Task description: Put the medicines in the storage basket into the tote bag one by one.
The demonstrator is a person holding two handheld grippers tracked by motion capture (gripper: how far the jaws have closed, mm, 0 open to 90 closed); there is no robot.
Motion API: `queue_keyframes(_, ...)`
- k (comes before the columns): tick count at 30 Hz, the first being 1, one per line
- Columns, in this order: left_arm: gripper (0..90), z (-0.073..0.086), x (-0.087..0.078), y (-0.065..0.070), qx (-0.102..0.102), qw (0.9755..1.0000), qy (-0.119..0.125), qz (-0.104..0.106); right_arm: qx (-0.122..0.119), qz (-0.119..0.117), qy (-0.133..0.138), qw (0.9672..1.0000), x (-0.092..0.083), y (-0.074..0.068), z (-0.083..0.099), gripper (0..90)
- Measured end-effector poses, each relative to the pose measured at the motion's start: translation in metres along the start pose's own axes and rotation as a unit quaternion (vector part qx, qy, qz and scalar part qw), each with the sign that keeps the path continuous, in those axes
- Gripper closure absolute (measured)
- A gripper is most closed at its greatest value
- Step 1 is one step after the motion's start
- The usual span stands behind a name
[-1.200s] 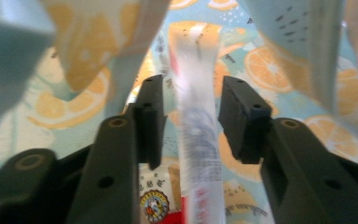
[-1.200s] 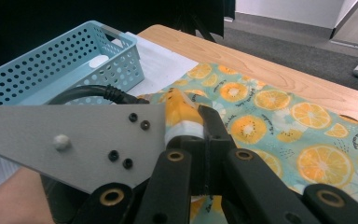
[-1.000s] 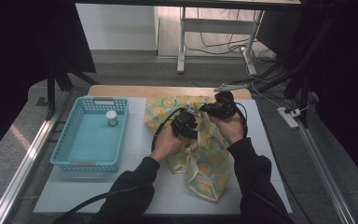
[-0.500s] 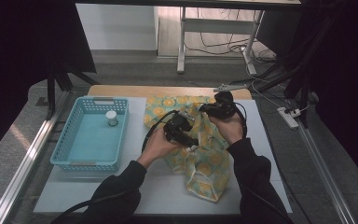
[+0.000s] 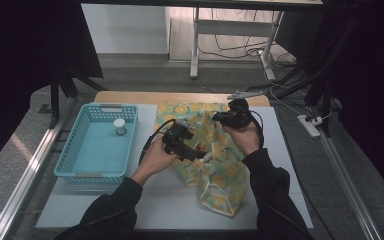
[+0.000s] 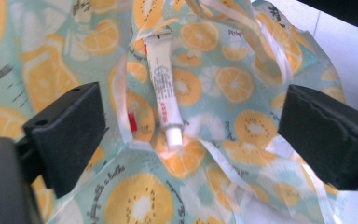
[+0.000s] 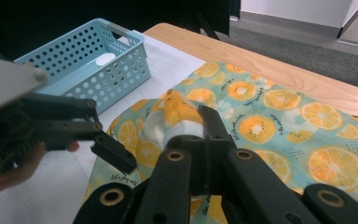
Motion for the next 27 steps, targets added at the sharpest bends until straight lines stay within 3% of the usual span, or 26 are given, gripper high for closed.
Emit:
queue_keyframes(5,3.2,0.005,-0.014,-0.004,-0.007,0.9999,0.010,0.001,-0.003,-0.002,0.000,1.0000,-0.001,-0.002,-0.001,90.0)
queue_keyframes(11,1.2,0.011,-0.031,-0.010,-0.005,0.9996,0.011,-0.024,-0.003,-0.003,0.001,1.0000,0.000,-0.003,0.000,90.0)
queue_keyframes(20,0.8,0.025,-0.057,-0.022,-0.016,0.9990,0.016,-0.040,-0.003,-0.005,-0.002,1.0000,0.001,-0.002,0.002,90.0)
queue_keyframes(27,0.0,0.036,-0.072,-0.032,-0.021,0.9988,0.022,-0.038,-0.004,-0.004,-0.002,1.0000,0.001,-0.003,0.002,90.0)
Point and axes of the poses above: each handheld gripper's, and its own axes: x roughly forward along the jaws, z roughly out of its underside, y roughly to its right, the point moved 7 cm from there along x, roughly forward along the jaws, and after that the axes turned 5 degrees about -z, right-handed, at the moved point
